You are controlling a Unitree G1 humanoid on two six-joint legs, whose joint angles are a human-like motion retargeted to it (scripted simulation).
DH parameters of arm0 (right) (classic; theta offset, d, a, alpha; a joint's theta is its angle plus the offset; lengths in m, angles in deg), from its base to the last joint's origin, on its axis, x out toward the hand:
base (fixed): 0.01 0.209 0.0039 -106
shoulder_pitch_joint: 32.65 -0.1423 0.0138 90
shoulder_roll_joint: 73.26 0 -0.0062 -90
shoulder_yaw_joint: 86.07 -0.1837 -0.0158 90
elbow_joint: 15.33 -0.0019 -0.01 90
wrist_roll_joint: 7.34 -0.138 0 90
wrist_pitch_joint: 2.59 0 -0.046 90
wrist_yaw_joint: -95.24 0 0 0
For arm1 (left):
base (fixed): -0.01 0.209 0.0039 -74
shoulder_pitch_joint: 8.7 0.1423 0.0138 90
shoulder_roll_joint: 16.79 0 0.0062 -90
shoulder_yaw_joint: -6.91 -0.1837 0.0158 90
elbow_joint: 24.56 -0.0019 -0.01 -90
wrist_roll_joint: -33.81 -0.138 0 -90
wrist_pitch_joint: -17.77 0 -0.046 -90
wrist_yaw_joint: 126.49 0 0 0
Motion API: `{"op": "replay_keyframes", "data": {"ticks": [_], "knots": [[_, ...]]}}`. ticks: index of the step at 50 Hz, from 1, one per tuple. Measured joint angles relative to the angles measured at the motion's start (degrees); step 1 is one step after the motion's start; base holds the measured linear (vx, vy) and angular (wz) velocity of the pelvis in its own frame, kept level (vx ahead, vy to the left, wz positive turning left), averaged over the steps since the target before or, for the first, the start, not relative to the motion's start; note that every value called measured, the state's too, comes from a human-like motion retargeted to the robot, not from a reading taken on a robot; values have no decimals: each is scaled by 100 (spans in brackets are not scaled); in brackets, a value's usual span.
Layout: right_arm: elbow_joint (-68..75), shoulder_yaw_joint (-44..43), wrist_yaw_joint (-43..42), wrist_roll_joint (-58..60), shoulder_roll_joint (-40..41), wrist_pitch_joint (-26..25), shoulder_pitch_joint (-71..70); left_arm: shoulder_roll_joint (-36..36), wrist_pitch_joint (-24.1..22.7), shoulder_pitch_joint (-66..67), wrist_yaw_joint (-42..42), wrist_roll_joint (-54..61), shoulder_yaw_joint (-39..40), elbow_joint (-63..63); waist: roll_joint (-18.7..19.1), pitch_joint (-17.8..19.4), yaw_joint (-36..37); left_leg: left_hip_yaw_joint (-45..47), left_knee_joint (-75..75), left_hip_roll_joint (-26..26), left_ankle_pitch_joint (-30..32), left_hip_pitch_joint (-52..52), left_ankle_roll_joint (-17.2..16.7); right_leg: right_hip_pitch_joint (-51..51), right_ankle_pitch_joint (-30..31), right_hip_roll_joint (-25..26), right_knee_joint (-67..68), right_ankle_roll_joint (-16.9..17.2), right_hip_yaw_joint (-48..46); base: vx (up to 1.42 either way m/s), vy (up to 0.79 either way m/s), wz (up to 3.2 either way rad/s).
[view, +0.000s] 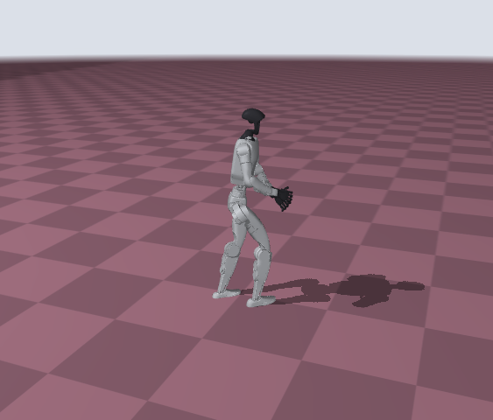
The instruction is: Sport exercise
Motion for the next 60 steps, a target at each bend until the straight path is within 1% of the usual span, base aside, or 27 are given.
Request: {"op": "replay_keyframes", "data": {"ticks": [5, 10, 17, 20, 22, 25, 27, 29, 31, 33, 35, 38, 39, 42, 44, 45, 47, 48, 50, 51, 52, 53, 54, 55, 57, 58, 60], "knots": [[6, -59, 158, 71, -53, 15, -52, -1, -42, -57, -153, -212, 43, -58, -42, -54, -67, -49, 269, 6, -153, -91, -17, -131, -200, -51, 359, 15, -127, 3, -1, 5], [128, -236, 344, 274, -157, 30, -163, -13, -65, -322, -354, -604, 209, -212, -106, -59, -71, -199, 618, -18, -388, -66, -18, -92, -508, -214, 891, -54, -362, 11, -6, 19], [763, -470, 663, 456, -226, -10, -42, -67, -27, -420, -669, -905, 487, -628, -62, 61, 101, -476, 1748, 128, -932, -158, -44, 335, -1202, -308, 1157, -341, -671, 19, -6, 19], [1371, -564, 823, 495, -208, -70, 95, -110, 21, -386, -786, -900, 626, -952, 92, 181, 275, -669, 2815, 383, -1060, -446, -138, 597, -1427, -170, 1123, -507, -819, 24, -4, 5], [1938, -640, 944, 505, -192, -131, 184, -135, 78, -382, -857, -904, 716, -1227, 264, 281, 415, -708, 3787, 664, -1027, -770, -187, 783, -1545, -21, 1064, -629, -938, 25, -3, 6], [3012, -852, 1067, 489, -174, -211, 224, -192, 184, -509, -933, -931, 858, -1719, 594, 433, 685, -785, 5148, 1127, -980, -1401, -133, 1103, -1632, 218, 813, -789, -1117, 27, -2, 12], [3776, -1078, 1015, 390, -184, -262, 157, -238, 248, -699, -911, -909, 959, -2034, 771, 508, 887, -793, 5590, 1307, -948, -1853, -55, 1337, -1646, 266, 571, -844, -1181, 31, -1, 18], [4404, -1348, 829, 163, -219, -306, 26, -272, 289, -925, -803, -829, 1067, -2237, 867, 548, 1071, -751, 5612, 1323, -916, -2316, 27, 1555, -1663, 204, 358, -848, -1203, 34, -1, 23], [4843, -1624, 541, -192, -282, -324, -221, -305, 301, -1225, -624, -672, 1173, -2302, 915, 566, 1228, -699, 5231, 1208, -804, -2764, 47, 1769, -1650, 80, 139, -800, -1214, 37, 0, 25], [5047, -1859, 187, -600, -383, -312, -569, -344, 274, -1576, -360, -471, 1262, -2218, 927, 553, 1354, -659, 4550, 1013, -548, -3158, -18, 1961, -1635, -72, -45, -725, -1229, 39, 2, 27], [5050, -2033, -174, -961, -515, -256, -1047, -392, 220, -2001, -42, -273, 1346, -2022, 907, 515, 1443, -651, 3679, 775, -140, -3465, -135, 2121, -1652, -238, -193, -651, -1257, 42, 3, 30], [4666, -2216, -729, -1423, -735, -121, -1967, -476, 69, -2758, 455, 0, 1472, -1555, 849, 421, 1514, -682, 2344, 437, 611, -3713, -342, 2275, -1788, -461, -227, -574, -1323, 46, 4, 32], [4450, -2275, -889, -1552, -776, -36, -2233, -509, -1, -2948, 585, 77, 1503, -1374, 832, 348, 1530, -691, 2159, 386, 789, -3808, -399, 2307, -1877, -495, -124, -572, -1345, 50, 5, 24], [3528, -2459, -1381, -1854, -902, 296, -3048, -587, -220, -3557, 956, 308, 1615, -706, 749, 83, 1574, -653, 2055, 306, 1295, -4053, -503, 2391, -2136, -603, 274, -577, -1437, 56, 6, 18], [2656, -2566, -1729, -1876, -1012, 560, -3600, -599, -347, -4044, 1198, 441, 1734, -141, 634, -98, 1585, -571, 2247, 259, 1623, -4133, -499, 2461, -2210, -735, 590, -547, -1539, 62, 7, 15], [2169, -2616, -1902, -1824, -1071, 698, -3859, -595, -409, -4289, 1308, 490, 1799, 166, 562, -193, 1582, -527, 2405, 232, 1755, -4164, -478, 2495, -2210, -803, 775, -512, -1573, 64, 7, 17], [911, -2728, -2301, -1318, -1253, 855, -4368, -523, -489, -4877, 1530, 459, 1974, 928, 374, -311, 1559, -450, 2758, 126, 1827, -4148, -367, 2564, -1880, -962, 1222, -294, -1576, 65, 8, 19], [248, -2790, -2467, -955, -1338, 872, -4607, -492, -522, -5156, 1618, 382, 2058, 1321, 265, -379, 1538, -432, 2944, 57, 1766, -4122, -289, 2578, -1447, -1057, 1526, -108, -1585, 64, 7, 21], [-1046, -2941, -2695, -133, -1501, 810, -5084, -425, -570, -5692, 1762, 82, 2199, 2085, 44, -544, 1491, -435, 3268, -70, 1523, -4039, -113, 2515, -339, -1209, 2235, 288, -1576, 62, 5, 24], [-1599, -3022, -2758, 254, -1565, 755, -5334, -396, -600, -5945, 1831, -134, 2251, 2435, -51, -642, 1468, -475, 3389, -101, 1370, -3989, -41, 2406, 86, -1190, 2562, 418, -1564, 61, 0, 23], [-2109, -3103, -2817, 625, -1623, 703, -5581, -369, -626, -6187, 1898, -356, 2299, 2763, -136, -739, 1452, -522, 3516, -112, 1209, -3940, 19, 2288, 468, -1165, 2877, 505, -1580, 59, -4, 17], [-2533, -3183, -2868, 963, -1665, 658, -5819, -344, -646, -6410, 1960, -587, 2339, 3050, -203, -836, 1449, -583, 3651, -85, 1029, -3894, 58, 2148, 760, -1128, 3167, 508, -1653, 58, -4, 11], [-2899, -3255, -2917, 1277, -1693, 602, -6041, -328, -649, -6618, 2041, -845, 2386, 3301, -257, -913, 1449, -637, 3774, -66, 854, -3843, 96, 1997, 938, -1134, 3432, 508, -1717, 56, -3, 7], [-3235, -3322, -2964, 1580, -1714, 541, -6253, -317, -644, -6819, 2132, -1117, 2436, 3534, -305, -980, 1450, -687, 3890, -53, 682, -3790, 133, 1840, 1059, -1161, 3684, 508, -1777, 55, 1, 12], [-3685, -3410, -3040, 2040, -1732, 437, -6558, -318, -583, -7088, 2346, -1660, 2547, 3842, -412, -1051, 1427, -758, 4049, -106, 379, -3629, 212, 1526, 954, -1315, 4085, 490, -1821, 52, 3, 21], [-3835, -3439, -3068, 2217, -1735, 391, -6659, -327, -540, -7162, 2455, -1919, 2601, 3938, -469, -1064, 1411, -787, 4097, -149, 245, -3528, 241, 1366, 812, -1416, 4247, 447, -1839, 48, 1, 25], [-4009, -3474, -3117, 2477, -1727, 328, -6759, -340, -429, -7185, 2634, -2393, 2694, 4038, -565, -1056, 1397, -859, 4152, -194, 13, -3297, 259, 1030, 421, -1591, 4476, 202, -1939, 43, -5, 20]]}}
